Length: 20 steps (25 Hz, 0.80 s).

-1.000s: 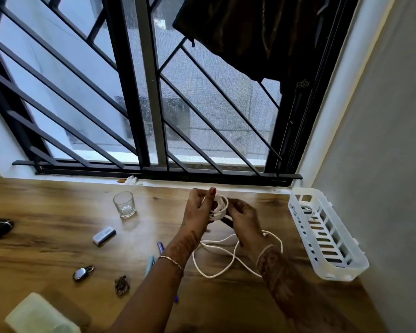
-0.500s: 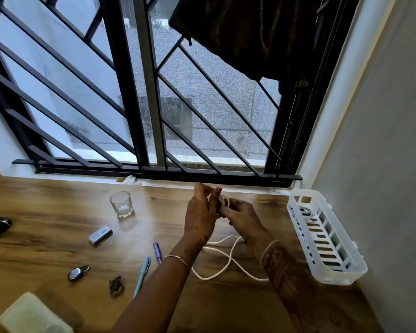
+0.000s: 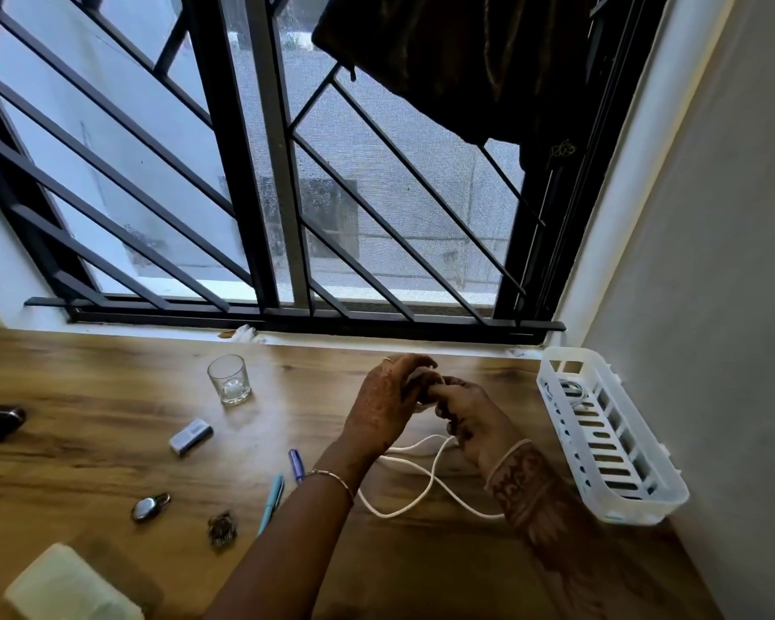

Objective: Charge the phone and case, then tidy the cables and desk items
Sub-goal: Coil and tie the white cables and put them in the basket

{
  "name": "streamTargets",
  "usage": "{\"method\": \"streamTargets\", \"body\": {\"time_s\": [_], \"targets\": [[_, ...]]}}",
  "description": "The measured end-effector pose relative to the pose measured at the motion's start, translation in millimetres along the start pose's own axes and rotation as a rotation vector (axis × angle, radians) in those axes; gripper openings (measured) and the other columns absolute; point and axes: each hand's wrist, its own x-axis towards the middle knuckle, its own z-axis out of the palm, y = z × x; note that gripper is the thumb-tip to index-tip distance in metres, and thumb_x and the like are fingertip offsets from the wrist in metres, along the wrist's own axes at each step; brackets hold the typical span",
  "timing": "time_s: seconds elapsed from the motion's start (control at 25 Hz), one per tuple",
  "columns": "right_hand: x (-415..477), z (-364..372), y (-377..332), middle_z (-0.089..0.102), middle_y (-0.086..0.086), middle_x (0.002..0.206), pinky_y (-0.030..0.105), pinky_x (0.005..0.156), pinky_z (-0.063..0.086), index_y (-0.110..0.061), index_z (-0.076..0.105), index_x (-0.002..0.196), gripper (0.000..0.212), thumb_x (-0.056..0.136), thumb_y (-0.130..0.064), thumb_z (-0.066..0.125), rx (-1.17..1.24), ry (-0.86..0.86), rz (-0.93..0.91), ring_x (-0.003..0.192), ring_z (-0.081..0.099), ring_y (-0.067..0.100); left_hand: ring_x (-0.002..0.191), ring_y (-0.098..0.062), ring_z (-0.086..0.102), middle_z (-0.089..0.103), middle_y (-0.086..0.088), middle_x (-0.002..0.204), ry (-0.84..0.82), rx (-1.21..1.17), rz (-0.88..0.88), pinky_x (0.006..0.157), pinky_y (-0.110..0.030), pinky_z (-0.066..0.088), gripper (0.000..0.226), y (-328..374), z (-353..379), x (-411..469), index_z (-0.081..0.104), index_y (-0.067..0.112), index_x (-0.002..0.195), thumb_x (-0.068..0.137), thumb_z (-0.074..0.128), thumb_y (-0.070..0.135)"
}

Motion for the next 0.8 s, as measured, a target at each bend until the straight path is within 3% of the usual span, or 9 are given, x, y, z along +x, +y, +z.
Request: {"method": "streamTargets", "body": {"time_s": [0.12,0.24,0.44,0.56,0.68,0.8], "targets": [[3,3,2,0.061,-0.003,0.059,0.017,0.049,0.034,-0.012,0.068,0.080,0.013,0.077,0.000,0.063,0.036,0.024,-0.056,0.056,0.046,0.007,0.096,-0.018,0.058,0.063,-0.009,0.106,0.038,-0.029,-0.086,0.080,-0.021,0.046,0.021,-1,1,4,0.067,0.010,0.109,0.090,0.061,0.017],[7,4,5,0.062,0.001,0.064,0.017,0.053,0.040,-0.008,0.066,0.080,0.014,0.074,0.004,0.066,0.071,0.036,-0.111,0.060,0.052,0.008,0.092,-0.013,0.063,0.070,-0.003,0.099,0.049,-0.147,-0.227,0.075,-0.016,0.047,0.016,0,2,8,0.070,0.017,0.102,0.089,0.064,0.024],[8,2,7,0.067,0.012,0.085,0.021,0.069,0.050,0.004,0.065,0.096,0.025,0.072,0.008,0.071,0.099,-0.007,-0.183,0.081,0.063,0.020,0.094,-0.021,0.068,0.074,-0.004,0.097,-0.005,-0.449,-0.497,0.081,-0.045,0.058,0.015,-4,-1,14,0.073,0.025,0.093,0.082,0.071,0.035],[5,2,6,0.068,0.013,0.089,0.021,0.070,0.053,-0.004,0.065,0.089,0.025,0.070,0.009,0.074,0.068,-0.010,-0.239,0.081,0.065,0.019,0.093,-0.022,0.069,0.075,-0.008,0.093,0.011,-0.639,-0.583,0.087,-0.043,0.056,0.025,-6,-3,15,0.075,0.016,0.093,0.076,0.076,0.033],[4,3,6,0.070,0.013,0.089,0.028,0.075,0.055,-0.012,0.063,0.082,0.027,0.068,0.006,0.077,-0.016,0.021,-0.277,0.082,0.066,0.020,0.089,-0.023,0.069,0.075,-0.008,0.090,0.014,-0.667,-0.629,0.084,-0.041,0.054,0.027,-7,-2,12,0.075,0.014,0.091,0.076,0.076,0.036],[3,1,11,0.071,0.005,0.087,0.028,0.075,0.053,-0.015,0.065,0.083,0.030,0.062,-0.006,0.085,-0.196,0.126,-0.373,0.081,0.066,0.016,0.091,-0.030,0.068,0.074,-0.013,0.090,0.016,-0.688,-0.691,0.089,-0.051,0.053,0.029,-9,-2,9,0.075,0.010,0.088,0.077,0.076,0.037]]}}
